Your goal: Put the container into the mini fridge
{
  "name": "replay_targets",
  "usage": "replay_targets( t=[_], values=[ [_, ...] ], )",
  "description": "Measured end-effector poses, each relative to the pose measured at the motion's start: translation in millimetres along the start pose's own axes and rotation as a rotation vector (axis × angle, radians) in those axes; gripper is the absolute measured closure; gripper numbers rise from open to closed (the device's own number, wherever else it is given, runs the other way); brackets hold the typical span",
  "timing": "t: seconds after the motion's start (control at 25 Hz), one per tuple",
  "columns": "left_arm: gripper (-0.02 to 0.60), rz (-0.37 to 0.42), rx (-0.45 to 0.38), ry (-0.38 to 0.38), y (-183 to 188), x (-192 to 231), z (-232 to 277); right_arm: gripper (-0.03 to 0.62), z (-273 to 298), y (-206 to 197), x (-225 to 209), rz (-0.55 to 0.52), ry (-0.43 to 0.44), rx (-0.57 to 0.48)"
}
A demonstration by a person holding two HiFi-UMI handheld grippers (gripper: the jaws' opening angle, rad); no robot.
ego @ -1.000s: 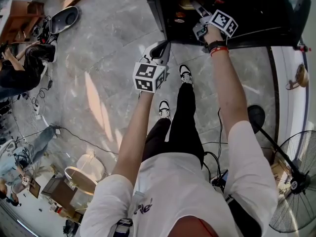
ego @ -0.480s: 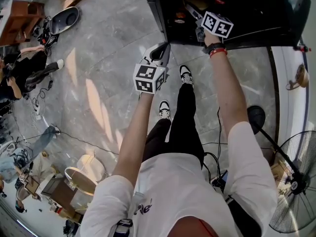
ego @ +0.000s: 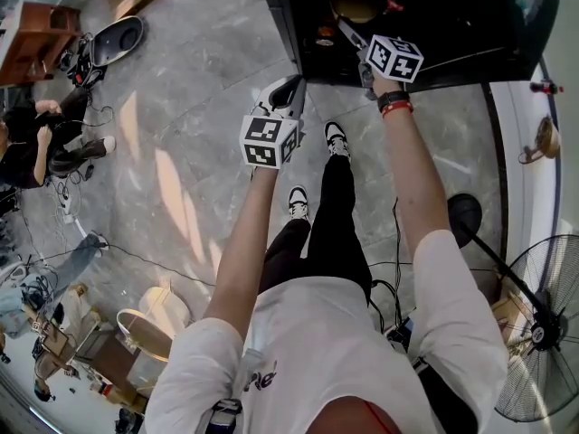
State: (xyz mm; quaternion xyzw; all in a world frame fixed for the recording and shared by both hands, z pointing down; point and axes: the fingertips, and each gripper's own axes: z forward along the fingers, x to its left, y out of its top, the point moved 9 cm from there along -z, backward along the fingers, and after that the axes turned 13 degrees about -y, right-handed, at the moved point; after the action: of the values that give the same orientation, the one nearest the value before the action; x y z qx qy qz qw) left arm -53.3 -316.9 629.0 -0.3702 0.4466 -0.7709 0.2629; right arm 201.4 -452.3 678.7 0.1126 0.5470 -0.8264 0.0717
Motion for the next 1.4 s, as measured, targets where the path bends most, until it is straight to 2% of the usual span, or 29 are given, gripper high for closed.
replay_targets(
  t=[0.28, 0.48, 0.68, 0.96, 1.16, 1.4],
  values=[
    [0.561, 0.013, -0.047, 0.010, 25.6, -12.3, -13.6, 0.014, -48.8, 10.8, 16.1, -0.040, -0.016, -0.023],
    [0.560, 0.020, -0.070, 0.009, 41.5, -33.0, -30.0, 0.056, -97.1, 19.7, 28.0, -0.056, -0.024, -0.018],
    [0.560, 0.044, -0.089, 0.015, 59.9, -47.9, -50.8, 0.056, -138.8, 34.5, 38.6, -0.094, -0.037, 0.009],
    [0.560, 0.056, -0.113, 0.002, 84.6, -71.9, -81.1, 0.056, -203.2, 50.0, 62.3, -0.068, -0.062, 0.009],
    [0.560, 0.081, -0.115, -0.010, 96.9, -92.5, -102.4, 0.097, -250.4, 61.9, 81.2, -0.047, -0.072, 0.018],
    [0.560, 0.096, -0.130, -0.018, 109.4, -113.7, -133.6, 0.178, -305.0, 74.0, 104.2, -0.013, -0.066, -0.004]
  ],
)
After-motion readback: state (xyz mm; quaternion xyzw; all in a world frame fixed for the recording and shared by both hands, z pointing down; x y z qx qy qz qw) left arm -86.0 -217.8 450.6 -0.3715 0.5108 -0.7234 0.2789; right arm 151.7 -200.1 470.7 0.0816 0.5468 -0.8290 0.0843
